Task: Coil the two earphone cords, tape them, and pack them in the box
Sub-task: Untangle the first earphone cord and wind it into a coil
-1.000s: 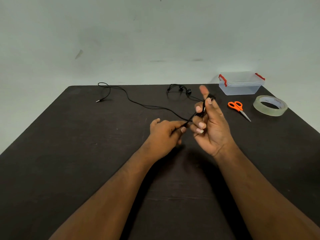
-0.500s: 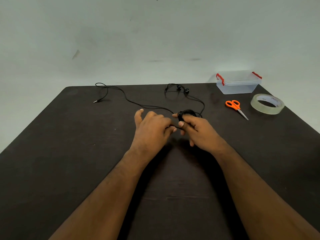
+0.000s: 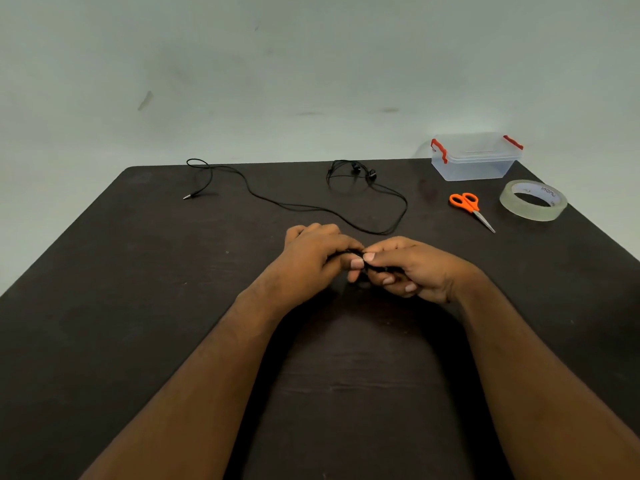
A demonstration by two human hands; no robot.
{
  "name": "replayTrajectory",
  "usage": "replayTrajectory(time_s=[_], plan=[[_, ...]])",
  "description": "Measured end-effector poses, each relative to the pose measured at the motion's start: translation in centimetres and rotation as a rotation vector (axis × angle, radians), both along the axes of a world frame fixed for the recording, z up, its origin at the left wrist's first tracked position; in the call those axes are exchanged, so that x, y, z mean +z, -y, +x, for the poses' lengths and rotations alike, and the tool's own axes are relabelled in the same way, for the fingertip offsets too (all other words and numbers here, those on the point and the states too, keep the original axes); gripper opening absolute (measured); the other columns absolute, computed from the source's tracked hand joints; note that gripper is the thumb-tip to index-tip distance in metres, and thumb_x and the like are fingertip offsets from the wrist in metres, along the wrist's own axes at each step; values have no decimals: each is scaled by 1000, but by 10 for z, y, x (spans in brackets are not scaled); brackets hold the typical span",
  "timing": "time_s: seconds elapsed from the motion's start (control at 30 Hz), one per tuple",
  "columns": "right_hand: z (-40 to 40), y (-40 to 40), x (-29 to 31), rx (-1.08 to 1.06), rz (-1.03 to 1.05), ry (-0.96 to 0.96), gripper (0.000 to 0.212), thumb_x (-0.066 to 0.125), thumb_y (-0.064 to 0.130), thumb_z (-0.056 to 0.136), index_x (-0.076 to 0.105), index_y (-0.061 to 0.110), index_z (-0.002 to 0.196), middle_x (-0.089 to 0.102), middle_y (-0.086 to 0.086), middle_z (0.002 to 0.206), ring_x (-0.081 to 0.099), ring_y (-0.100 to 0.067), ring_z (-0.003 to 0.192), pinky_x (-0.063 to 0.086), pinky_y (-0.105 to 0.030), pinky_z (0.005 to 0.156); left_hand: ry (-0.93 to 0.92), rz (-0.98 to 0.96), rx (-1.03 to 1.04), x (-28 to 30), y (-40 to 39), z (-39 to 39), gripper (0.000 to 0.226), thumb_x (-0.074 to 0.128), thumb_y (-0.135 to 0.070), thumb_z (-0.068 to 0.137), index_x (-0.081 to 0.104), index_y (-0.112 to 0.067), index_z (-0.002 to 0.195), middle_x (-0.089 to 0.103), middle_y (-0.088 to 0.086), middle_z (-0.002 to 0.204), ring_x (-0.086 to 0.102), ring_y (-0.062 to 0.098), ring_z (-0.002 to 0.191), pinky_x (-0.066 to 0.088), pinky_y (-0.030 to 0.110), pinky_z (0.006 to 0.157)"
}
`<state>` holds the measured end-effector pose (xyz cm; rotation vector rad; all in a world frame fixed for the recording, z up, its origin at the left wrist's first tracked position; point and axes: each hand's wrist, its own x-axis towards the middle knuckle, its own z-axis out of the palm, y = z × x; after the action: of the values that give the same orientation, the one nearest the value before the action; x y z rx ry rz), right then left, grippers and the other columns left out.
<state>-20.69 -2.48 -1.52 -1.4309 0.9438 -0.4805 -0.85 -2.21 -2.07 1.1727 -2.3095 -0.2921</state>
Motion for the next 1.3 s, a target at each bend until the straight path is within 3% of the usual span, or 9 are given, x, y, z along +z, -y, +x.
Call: replayTrajectory(time_s=[0.4,0.57,0.63,0.7,0.77,0.87,1.0,1.17,1.3], plan=[[18,6,-8,-466,50,229,23,49,27,98,60,11,85,43,-4,63,23,-5,32,13,-9,37,134,-124,250,-8,-3,-16,9,42,-21,97,51,-23,95,41,-10,102,38,9,87,25,32,81],[25,0,-9,-458,-109,235,25,48,22,100,69,11,93,61,-7,77,28,-7,36,15,-15,38,-21,-35,298,-11,-2,-12,20,40,-16,97,48,-22,81,51,-8,77,48,12,74,29,34,81],[26,0,-10,-455,-272,174,21,51,20,98,71,13,101,65,-1,82,42,-4,42,29,-19,38,-55,-37,316,-11,1,-8,23,39,-22,99,47,-22,77,51,-8,72,48,12,70,28,34,78],[25,4,-14,-468,-612,-69,18,60,20,93,70,16,108,66,8,95,59,2,71,46,-15,62,-50,-27,320,-12,3,-5,25,38,-26,100,47,-22,77,52,-8,73,48,12,71,28,33,77],[24,8,-20,-376,-895,-276,26,65,24,90,67,20,116,62,15,110,55,7,93,40,-11,81,-47,-29,319,-13,4,-5,25,39,-25,100,45,-23,76,51,-9,73,48,12,71,29,33,78],[26,8,-26,-333,-985,-271,39,66,20,89,60,14,128,57,16,121,49,9,111,32,-5,95,-55,-38,309,-12,4,-7,25,40,-23,99,42,-25,75,49,-11,71,48,10,70,31,33,79],[35,7,-29,-415,-993,-93,31,66,9,87,67,8,117,69,7,97,64,2,88,47,-11,81,-230,40,225,-13,5,-4,23,44,-27,100,51,-24,78,55,-11,69,52,9,68,39,34,78],[34,9,-29,-456,-1072,-118,25,63,8,86,71,7,110,68,4,83,63,-6,70,51,-15,70,-488,268,97,-7,6,9,8,60,-17,93,67,-18,95,64,-11,79,57,-3,69,41,11,65],[32,9,-29,-471,-1088,-134,22,63,8,86,72,6,106,71,-4,82,63,-9,70,50,-13,67,-526,254,56,-6,7,23,20,66,-7,88,67,-18,104,69,-4,83,63,7,76,52,20,70]])
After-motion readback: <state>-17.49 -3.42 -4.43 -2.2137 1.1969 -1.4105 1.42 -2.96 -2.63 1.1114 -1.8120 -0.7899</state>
